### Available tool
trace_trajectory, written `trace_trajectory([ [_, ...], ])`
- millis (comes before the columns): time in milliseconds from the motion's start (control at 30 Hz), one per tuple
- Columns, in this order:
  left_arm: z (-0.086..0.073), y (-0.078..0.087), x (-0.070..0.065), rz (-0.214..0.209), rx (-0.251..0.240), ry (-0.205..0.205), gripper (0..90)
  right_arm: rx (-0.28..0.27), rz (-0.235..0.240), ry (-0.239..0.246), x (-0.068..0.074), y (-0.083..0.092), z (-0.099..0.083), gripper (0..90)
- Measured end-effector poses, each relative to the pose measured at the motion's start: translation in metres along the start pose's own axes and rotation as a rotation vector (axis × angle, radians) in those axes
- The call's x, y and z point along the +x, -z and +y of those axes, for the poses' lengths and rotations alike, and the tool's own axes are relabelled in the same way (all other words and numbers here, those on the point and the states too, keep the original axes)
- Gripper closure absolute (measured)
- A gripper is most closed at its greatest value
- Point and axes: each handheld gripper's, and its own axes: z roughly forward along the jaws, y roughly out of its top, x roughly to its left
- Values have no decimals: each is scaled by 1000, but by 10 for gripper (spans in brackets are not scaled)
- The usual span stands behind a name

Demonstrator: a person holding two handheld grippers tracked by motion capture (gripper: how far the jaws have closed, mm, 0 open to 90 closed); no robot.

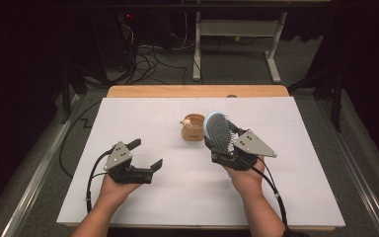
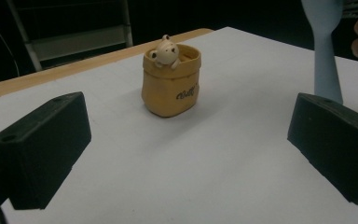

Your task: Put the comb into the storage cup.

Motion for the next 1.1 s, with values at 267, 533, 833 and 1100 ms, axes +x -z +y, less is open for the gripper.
trace_trajectory([
  [267, 5, -6, -6, -16, -17, 3, 3, 27, 21, 22, 11, -10, -7, 208],
  [533, 15, -15, -14, -33, -30, -2, 3, 26, 41, 41, 20, -14, -6, 208],
  [833, 25, -26, -25, -66, -35, -17, 2, 26, 47, 53, 25, -15, -7, 208],
  [1100, 34, -30, -29, -82, -53, -16, 7, 31, 53, 73, 30, -16, -8, 208],
])
